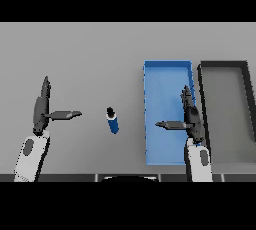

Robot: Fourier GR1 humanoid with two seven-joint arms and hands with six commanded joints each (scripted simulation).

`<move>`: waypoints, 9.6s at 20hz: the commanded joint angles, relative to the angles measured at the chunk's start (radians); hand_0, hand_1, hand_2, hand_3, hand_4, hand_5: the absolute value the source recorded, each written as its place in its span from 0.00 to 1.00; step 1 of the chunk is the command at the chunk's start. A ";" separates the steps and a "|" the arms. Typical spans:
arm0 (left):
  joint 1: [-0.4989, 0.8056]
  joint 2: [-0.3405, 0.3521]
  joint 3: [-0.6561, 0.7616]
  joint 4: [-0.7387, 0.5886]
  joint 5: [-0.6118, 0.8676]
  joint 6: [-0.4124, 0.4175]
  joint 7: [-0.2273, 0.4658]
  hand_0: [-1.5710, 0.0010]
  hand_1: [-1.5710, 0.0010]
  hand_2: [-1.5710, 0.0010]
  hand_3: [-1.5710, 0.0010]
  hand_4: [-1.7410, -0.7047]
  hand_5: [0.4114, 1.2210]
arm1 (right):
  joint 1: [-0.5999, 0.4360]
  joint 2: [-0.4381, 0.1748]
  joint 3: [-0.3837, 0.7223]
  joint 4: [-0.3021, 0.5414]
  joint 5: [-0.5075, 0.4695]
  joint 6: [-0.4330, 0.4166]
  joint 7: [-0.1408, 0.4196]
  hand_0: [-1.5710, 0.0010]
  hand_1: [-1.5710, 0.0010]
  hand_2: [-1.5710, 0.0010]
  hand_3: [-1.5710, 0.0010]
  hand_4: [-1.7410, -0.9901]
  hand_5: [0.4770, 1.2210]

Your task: Pick up the blue pipe and place it into the blue bin.

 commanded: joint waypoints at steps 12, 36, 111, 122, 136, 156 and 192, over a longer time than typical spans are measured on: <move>0.005 0.182 -0.078 0.005 -0.009 -0.315 -0.131 1.00 1.00 1.00 1.00 0.75 0.23 | 0.049 -0.160 0.101 -0.078 0.193 0.053 -0.083 1.00 1.00 1.00 1.00 0.73 0.15; -0.035 -0.003 -0.400 -0.073 -0.178 -0.443 -0.026 1.00 1.00 1.00 1.00 0.59 0.09 | 0.055 -0.151 0.101 -0.109 0.167 0.069 -0.045 1.00 1.00 1.00 1.00 0.71 0.10; -0.133 -0.372 -0.342 -0.085 -0.246 -0.526 -0.068 0.00 0.00 0.00 0.00 0.26 1.00 | -0.429 -0.366 0.300 -0.265 -0.343 0.650 0.260 1.00 1.00 1.00 1.00 0.71 0.05; -0.129 -0.394 -0.308 -0.065 -0.228 -0.588 -0.050 0.00 0.00 0.02 0.17 0.17 1.00 | -0.580 -0.232 0.392 -0.128 -0.332 0.704 0.325 0.75 0.72 0.73 0.80 0.58 0.06; -0.138 -0.424 -0.297 -0.060 -0.267 -0.585 -0.079 0.00 0.00 0.01 0.09 0.01 1.00 | -0.537 -0.135 0.386 -0.137 -0.353 0.692 0.300 0.03 0.03 0.03 0.05 0.33 0.90; -0.135 -0.390 -0.286 -0.043 -0.283 -0.627 0.042 0.97 0.97 0.97 0.98 0.74 0.21 | -0.498 0.003 0.285 -0.176 -0.298 0.727 0.396 0.00 0.00 0.00 0.00 0.32 1.00; -0.118 -0.349 -0.296 -0.072 -0.320 -0.579 0.057 1.00 1.00 1.00 1.00 0.78 0.07 | -0.723 -0.242 -0.132 0.270 -0.225 0.326 0.610 0.00 0.00 0.00 0.00 0.32 1.00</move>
